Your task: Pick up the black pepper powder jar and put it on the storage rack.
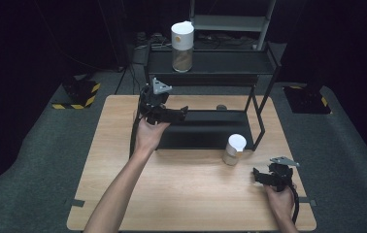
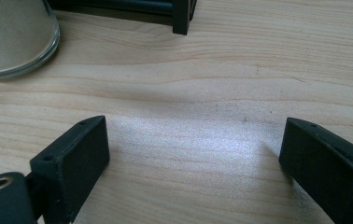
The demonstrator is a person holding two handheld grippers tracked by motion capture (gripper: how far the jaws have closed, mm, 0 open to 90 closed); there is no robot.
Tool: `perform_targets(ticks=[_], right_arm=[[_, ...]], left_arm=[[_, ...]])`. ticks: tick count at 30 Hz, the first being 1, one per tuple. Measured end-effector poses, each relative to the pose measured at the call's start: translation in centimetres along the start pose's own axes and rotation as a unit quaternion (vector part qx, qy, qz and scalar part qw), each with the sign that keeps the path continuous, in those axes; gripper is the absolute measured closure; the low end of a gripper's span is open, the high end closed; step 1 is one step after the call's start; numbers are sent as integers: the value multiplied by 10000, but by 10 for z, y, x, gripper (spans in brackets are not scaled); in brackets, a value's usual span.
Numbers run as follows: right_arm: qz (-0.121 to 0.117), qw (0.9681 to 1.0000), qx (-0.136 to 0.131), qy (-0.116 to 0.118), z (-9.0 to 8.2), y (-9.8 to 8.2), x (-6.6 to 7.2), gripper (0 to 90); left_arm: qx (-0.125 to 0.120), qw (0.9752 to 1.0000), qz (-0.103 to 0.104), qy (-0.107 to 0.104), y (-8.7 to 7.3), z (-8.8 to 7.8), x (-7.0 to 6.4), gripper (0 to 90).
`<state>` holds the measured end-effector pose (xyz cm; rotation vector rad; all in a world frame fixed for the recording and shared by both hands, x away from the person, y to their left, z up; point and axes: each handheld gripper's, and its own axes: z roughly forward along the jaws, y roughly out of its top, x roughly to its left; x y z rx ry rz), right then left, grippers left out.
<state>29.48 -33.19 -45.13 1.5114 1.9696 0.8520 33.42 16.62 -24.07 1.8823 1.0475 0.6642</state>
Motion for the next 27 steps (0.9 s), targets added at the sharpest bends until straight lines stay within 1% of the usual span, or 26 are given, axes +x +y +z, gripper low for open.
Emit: perform_targets(ticks=[2,4,5,11,13,16,17,18,21,24,27], right_arm=[[-1,10000,-1,1,0,0,0,77],[-5,10000,-1,-5,0,0,0,77],[3,10000,0,-6,0,0,0,77],[2,10000,-1,-6,0,0,0,78],[-7,10000,-3,-6,0,0,0,78],[-8,10000,-5,-10,0,0,1,80],[-8,10000,-5,-10,0,0,1,80],[-11,10000,-7,-10,0,0,1,82],[-18,10000,-12,-9,0,0,1,82],[-21,10000,-13,-9,0,0,1,84],[-21,10000,-13,-8,0,0,1,84]], left_arm=[[-4,10000,67,-18,-7,2,-3,55],[6,10000,71,-39,-9,3,-2,63],[27,9999,83,-51,-14,4,-3,63],[61,10000,42,-67,-24,6,-2,63],[85,9999,26,-92,-30,8,-3,63],[97,9999,86,-21,-38,9,-8,63],[97,9999,86,-21,-38,9,-8,63],[107,9999,84,-51,-42,10,-10,63],[168,9998,111,-88,-46,14,-12,62],[217,9997,25,-137,-54,19,-12,61],[262,9996,-3,-130,-60,23,-12,61]])
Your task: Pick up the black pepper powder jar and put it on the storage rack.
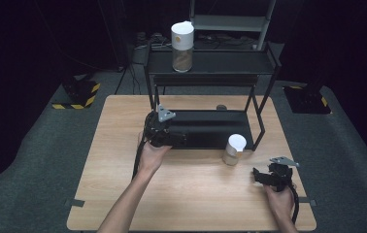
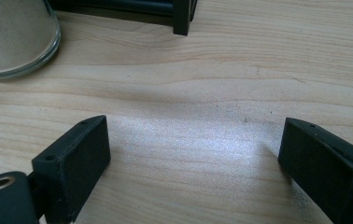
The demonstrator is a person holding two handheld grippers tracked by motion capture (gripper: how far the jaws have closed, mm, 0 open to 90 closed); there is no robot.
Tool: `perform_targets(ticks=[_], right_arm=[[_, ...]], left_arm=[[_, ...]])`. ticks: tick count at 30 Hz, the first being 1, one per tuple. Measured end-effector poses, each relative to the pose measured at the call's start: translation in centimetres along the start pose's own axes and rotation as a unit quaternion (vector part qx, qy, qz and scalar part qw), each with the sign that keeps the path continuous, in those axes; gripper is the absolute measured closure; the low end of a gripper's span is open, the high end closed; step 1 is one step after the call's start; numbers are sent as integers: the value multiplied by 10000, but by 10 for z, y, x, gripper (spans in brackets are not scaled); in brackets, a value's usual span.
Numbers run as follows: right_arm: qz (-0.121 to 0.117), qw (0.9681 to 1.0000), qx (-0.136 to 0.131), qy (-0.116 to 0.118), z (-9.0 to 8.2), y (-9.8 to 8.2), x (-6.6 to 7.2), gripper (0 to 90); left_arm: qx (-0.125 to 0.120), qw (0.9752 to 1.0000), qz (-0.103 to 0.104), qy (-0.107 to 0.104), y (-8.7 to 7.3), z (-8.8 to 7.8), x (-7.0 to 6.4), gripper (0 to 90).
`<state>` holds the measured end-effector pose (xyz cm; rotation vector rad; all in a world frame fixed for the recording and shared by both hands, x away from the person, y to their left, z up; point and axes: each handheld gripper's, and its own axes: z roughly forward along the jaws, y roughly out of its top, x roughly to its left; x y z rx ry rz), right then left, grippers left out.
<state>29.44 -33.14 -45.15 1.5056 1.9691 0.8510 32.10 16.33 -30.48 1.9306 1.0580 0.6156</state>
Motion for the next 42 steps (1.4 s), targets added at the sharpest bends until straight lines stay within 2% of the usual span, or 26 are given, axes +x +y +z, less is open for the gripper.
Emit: perform_targets(ticks=[6,8,18,32,36,42], right_arm=[[1,10000,0,1,0,0,0,84],[1,10000,-1,2,0,0,0,84],[2,10000,-1,4,0,0,0,85],[-1,10000,-2,3,0,0,0,86],[2,10000,-2,1,0,0,0,87],[11,10000,1,1,0,0,0,86]], left_arm=[[209,9998,72,6,-9,7,-2,75],[272,9996,62,-6,-17,11,-3,75],[462,9988,-117,-56,-47,22,-2,76],[433,9985,-337,-52,-77,30,0,77],[499,9978,-434,12,-86,35,0,73],[605,9971,-458,84,-95,42,-3,69]])
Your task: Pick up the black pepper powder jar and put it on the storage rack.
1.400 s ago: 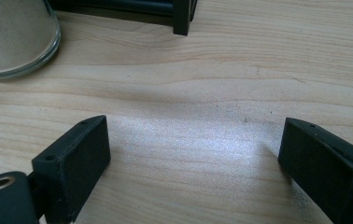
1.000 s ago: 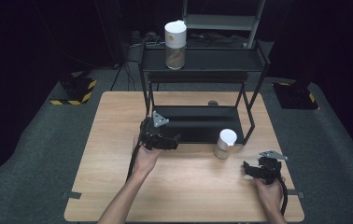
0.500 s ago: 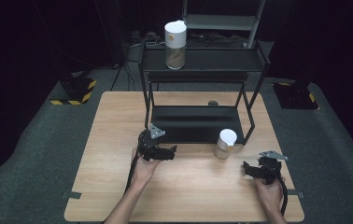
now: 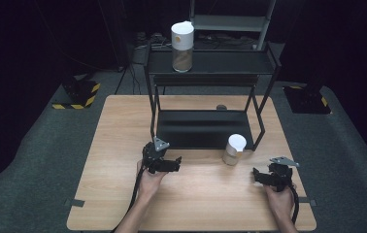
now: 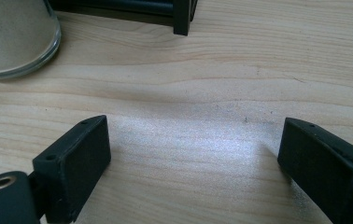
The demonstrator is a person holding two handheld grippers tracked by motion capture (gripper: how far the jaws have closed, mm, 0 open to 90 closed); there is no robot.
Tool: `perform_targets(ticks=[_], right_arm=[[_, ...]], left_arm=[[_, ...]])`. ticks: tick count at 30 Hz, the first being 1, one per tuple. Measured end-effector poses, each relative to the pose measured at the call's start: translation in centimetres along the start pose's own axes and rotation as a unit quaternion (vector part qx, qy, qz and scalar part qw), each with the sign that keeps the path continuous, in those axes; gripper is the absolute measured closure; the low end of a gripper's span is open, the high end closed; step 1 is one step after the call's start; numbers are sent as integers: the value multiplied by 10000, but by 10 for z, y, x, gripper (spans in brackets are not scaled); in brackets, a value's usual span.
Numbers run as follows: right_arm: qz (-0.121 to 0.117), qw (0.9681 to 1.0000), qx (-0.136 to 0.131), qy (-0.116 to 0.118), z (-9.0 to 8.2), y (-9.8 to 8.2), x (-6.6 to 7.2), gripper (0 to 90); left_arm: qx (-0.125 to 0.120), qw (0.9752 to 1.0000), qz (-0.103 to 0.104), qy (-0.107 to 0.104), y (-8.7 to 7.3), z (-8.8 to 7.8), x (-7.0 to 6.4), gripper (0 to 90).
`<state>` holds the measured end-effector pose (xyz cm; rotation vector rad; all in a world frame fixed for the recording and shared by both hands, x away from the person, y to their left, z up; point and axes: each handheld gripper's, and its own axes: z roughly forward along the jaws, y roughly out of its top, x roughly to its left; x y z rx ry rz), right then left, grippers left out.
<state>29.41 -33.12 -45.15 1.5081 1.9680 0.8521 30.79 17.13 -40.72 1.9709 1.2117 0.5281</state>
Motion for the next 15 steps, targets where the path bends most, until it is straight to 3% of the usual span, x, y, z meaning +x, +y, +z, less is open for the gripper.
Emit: perform_targets(ticks=[8,15], right_arm=[[-8,10000,-3,0,0,0,0,87],[-1,10000,-1,1,0,0,0,87]], left_arm=[[9,9998,-209,29,-14,10,2,67],[147,9996,-221,-19,-18,20,5,44]])
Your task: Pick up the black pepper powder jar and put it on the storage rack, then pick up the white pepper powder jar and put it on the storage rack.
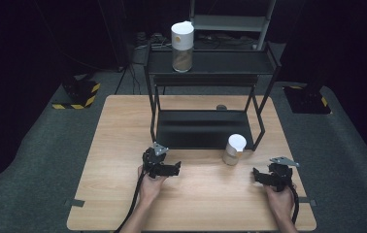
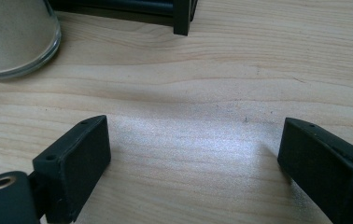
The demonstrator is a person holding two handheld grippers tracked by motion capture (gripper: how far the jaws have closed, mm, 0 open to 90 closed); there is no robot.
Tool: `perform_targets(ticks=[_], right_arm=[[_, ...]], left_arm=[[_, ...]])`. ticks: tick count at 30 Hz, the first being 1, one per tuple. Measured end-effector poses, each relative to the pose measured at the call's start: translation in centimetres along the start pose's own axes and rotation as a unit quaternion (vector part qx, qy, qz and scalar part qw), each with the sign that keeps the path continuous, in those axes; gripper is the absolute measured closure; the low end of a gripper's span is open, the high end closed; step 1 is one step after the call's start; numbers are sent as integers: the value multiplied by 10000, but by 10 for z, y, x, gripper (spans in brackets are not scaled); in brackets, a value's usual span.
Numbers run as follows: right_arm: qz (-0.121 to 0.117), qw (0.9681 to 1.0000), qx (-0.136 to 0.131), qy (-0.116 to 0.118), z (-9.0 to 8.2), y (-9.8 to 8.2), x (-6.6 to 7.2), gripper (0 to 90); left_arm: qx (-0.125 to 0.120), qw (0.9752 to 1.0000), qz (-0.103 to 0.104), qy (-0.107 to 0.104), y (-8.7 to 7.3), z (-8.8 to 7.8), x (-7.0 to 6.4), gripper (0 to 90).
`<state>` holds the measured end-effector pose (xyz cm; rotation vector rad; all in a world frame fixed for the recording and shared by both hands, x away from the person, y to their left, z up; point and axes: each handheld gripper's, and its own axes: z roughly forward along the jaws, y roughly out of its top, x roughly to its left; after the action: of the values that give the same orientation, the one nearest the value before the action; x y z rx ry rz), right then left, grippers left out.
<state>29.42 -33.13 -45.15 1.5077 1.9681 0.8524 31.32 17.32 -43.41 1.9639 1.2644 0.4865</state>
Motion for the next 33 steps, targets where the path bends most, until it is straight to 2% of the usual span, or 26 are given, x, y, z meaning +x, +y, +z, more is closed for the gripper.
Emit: perform_targets(ticks=[4,10,14,16,33], right_arm=[[-7,10000,-2,1,0,0,0,86],[3,10000,1,3,0,0,0,87],[-2,10000,0,2,0,0,0,87],[-8,10000,-5,7,0,0,0,89],[-1,10000,29,25,1,2,-1,66]], left_arm=[[63,9999,-37,81,-3,5,-1,43],[183,9995,127,217,-6,12,-8,31],[281,9992,128,257,-8,17,-10,29],[266,9990,187,300,-10,17,-12,30],[218,9991,169,333,-12,19,-13,20]])
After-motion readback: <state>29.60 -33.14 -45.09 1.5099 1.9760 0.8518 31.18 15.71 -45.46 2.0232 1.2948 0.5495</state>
